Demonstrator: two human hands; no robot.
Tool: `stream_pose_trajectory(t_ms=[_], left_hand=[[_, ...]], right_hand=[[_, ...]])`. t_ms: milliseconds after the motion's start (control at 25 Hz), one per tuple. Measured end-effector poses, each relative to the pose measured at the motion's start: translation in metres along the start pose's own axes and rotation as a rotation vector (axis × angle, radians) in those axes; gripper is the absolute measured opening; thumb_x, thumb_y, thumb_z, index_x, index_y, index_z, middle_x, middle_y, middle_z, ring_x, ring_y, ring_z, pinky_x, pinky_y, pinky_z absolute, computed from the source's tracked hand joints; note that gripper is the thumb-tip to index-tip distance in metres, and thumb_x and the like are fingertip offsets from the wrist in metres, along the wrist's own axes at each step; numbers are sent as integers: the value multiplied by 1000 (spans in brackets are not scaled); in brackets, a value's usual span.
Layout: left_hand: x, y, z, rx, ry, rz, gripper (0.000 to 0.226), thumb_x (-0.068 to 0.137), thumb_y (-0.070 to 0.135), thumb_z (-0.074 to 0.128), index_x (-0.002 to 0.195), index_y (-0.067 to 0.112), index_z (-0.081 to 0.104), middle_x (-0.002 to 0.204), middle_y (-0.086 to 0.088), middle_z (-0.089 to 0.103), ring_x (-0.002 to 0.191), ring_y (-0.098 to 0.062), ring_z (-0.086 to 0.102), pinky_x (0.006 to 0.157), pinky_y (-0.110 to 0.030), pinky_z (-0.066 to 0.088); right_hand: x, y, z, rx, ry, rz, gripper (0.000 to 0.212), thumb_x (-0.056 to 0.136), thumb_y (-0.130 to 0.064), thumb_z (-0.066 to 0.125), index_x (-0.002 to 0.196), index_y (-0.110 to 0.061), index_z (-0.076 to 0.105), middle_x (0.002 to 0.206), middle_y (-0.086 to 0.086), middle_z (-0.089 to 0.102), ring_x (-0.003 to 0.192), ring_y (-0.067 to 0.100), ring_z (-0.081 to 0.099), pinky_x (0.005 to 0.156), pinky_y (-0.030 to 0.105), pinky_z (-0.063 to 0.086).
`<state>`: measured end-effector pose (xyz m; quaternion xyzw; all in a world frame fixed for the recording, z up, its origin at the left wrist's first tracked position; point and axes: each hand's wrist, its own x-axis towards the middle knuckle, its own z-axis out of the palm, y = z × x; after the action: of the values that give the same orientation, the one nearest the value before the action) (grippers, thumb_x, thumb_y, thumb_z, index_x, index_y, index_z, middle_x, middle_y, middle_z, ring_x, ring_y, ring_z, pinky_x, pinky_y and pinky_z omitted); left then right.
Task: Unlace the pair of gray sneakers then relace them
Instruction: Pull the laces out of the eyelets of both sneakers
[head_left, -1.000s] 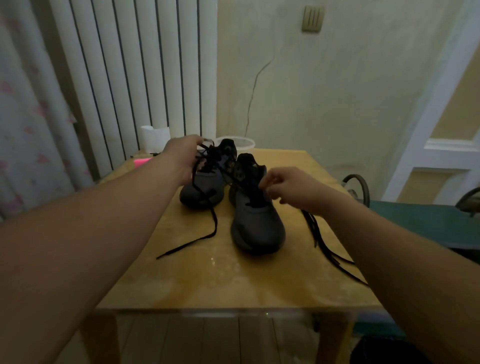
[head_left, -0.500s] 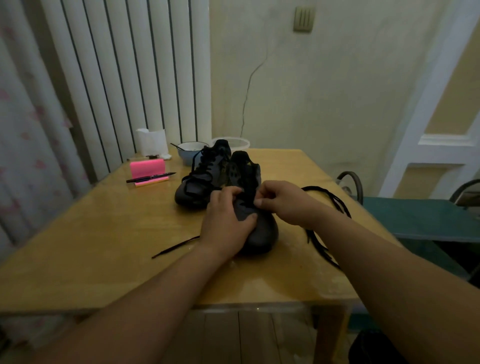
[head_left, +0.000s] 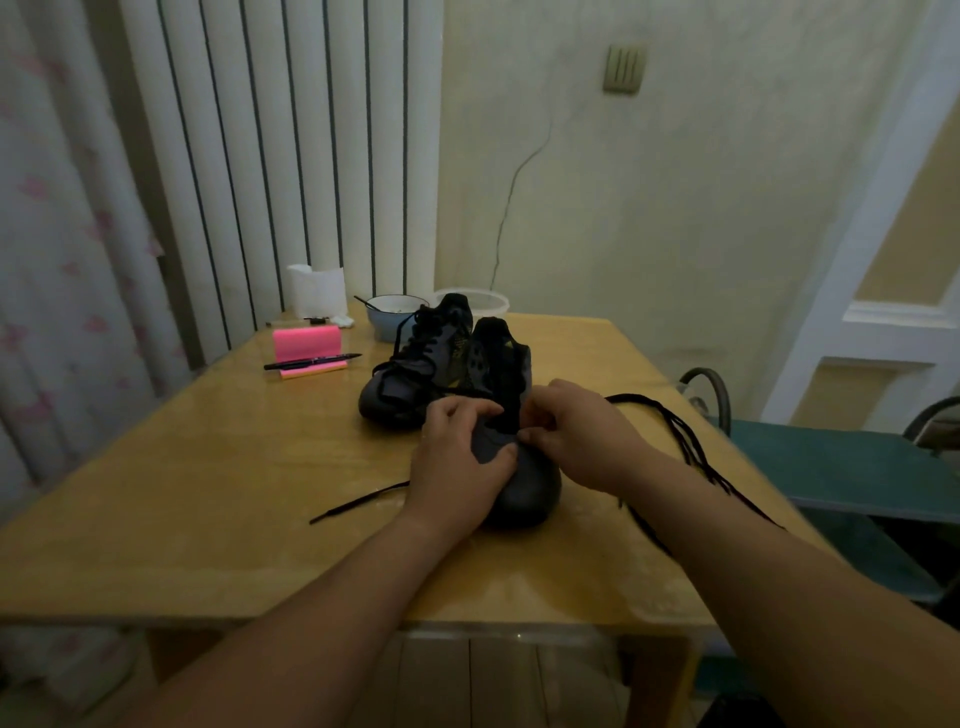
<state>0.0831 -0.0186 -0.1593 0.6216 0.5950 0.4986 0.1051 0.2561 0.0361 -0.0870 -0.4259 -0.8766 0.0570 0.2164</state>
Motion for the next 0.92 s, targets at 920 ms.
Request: stream_pose_trajectory(t_ms=[920], left_hand=[[2,5,0,-65,-29,-149,92,91,42,72,159,51,10,162,10,36,149,-16,38,117,-59,38]], right_hand=[[-3,-5,-21,731,-402,202,31,95,-26,66,92,5,60,105,27,62,101,43,58,98,52,50]])
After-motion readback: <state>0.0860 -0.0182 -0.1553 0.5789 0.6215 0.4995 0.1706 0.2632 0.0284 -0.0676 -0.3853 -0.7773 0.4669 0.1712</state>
